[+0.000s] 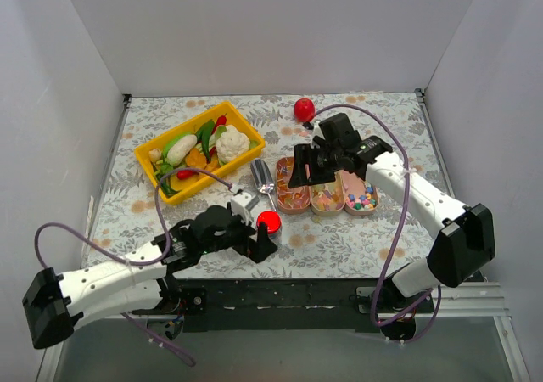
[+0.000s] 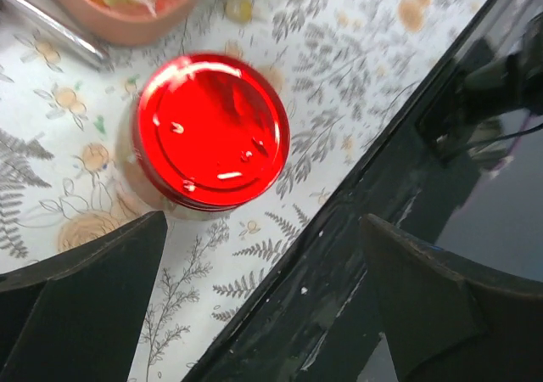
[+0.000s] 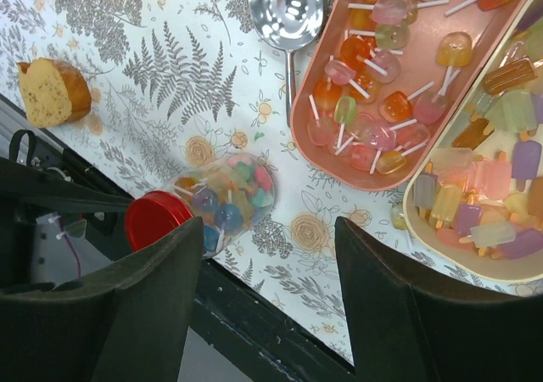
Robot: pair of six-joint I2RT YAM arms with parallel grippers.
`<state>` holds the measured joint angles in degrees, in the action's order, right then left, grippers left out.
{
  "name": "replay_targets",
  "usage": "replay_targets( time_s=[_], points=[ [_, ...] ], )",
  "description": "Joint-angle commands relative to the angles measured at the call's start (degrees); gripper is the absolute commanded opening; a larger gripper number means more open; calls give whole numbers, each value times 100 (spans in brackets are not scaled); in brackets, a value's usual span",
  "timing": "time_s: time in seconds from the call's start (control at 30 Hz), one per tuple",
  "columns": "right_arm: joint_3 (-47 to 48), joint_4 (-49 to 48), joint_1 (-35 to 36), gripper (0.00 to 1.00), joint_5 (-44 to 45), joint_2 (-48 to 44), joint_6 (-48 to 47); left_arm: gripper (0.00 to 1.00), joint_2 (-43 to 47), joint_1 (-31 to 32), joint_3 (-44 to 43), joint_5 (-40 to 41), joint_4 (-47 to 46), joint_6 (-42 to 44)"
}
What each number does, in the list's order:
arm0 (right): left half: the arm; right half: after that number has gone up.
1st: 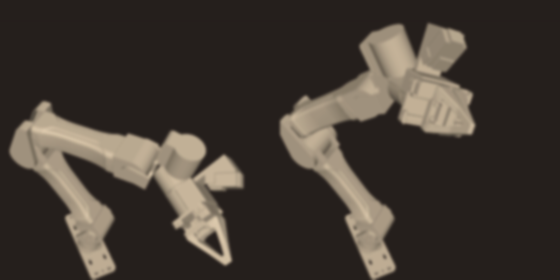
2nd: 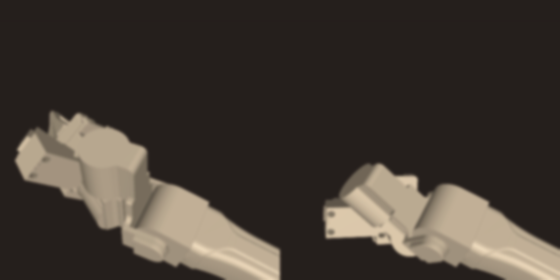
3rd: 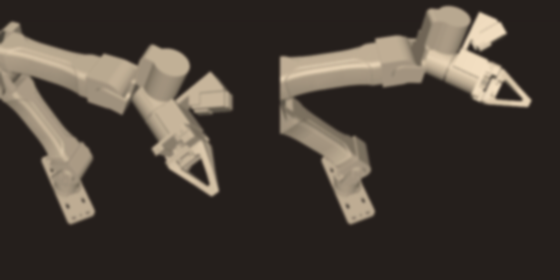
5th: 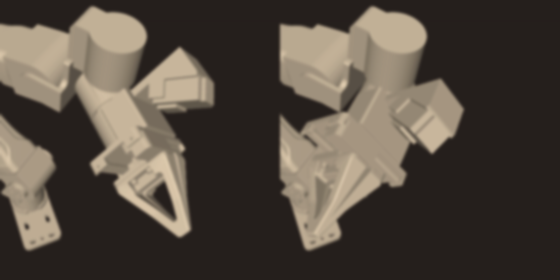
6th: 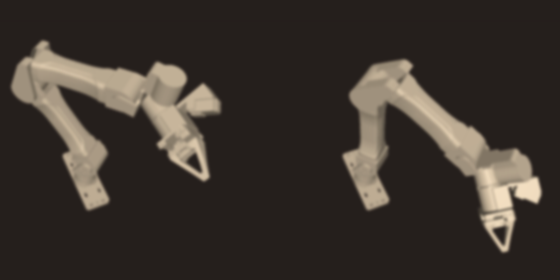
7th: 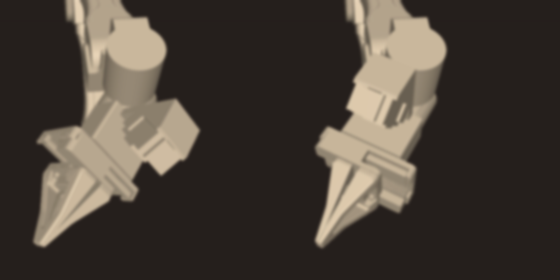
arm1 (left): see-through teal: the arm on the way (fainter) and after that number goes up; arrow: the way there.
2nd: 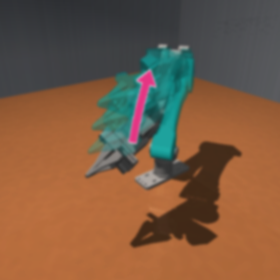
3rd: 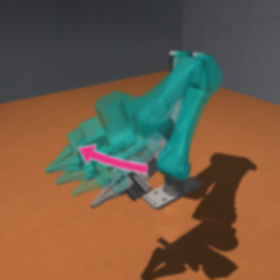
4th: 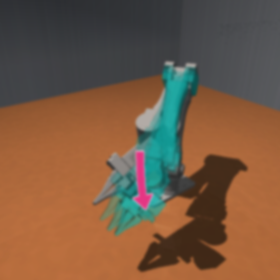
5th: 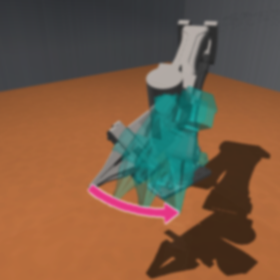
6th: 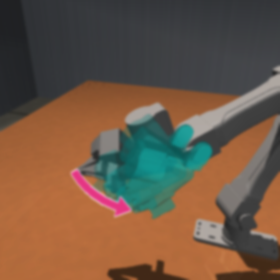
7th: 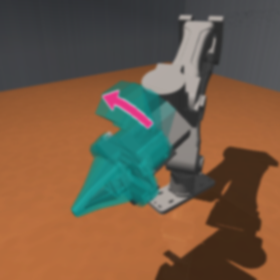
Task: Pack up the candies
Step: Close the bottle lid on the packing bottle, then screw the bottle lid onto the packing bottle.
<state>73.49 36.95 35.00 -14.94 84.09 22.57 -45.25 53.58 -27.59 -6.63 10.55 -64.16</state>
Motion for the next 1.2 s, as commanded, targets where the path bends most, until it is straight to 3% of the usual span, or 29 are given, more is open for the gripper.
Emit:
replay_targets(
  time_s=[0.0,0.13,0.2,0.53,0.8,1.17],
  points=[
    [121,-12,-90,69,-369,10,-86,98,-458,942,87,1838,-123,-183],
    [130,-117,-169,69,-475,46,-86,98,-440,1154,385,3086,-325,-395],
    [130,-153,-187,69,-536,81,-68,98,-458,1163,439,3255,-561,-361],
    [560,137,-196,63,-1221,476,-402,98,-1266,1181,1142,2800,-2582,377],
    [367,93,41,56,-1775,713,-543,98,-1495,1216,1424,3115,-3401,922],
    [411,172,217,56,-1960,1013,-622,98,-2013,1269,1450,3053,-4323,1740]
  ],
)
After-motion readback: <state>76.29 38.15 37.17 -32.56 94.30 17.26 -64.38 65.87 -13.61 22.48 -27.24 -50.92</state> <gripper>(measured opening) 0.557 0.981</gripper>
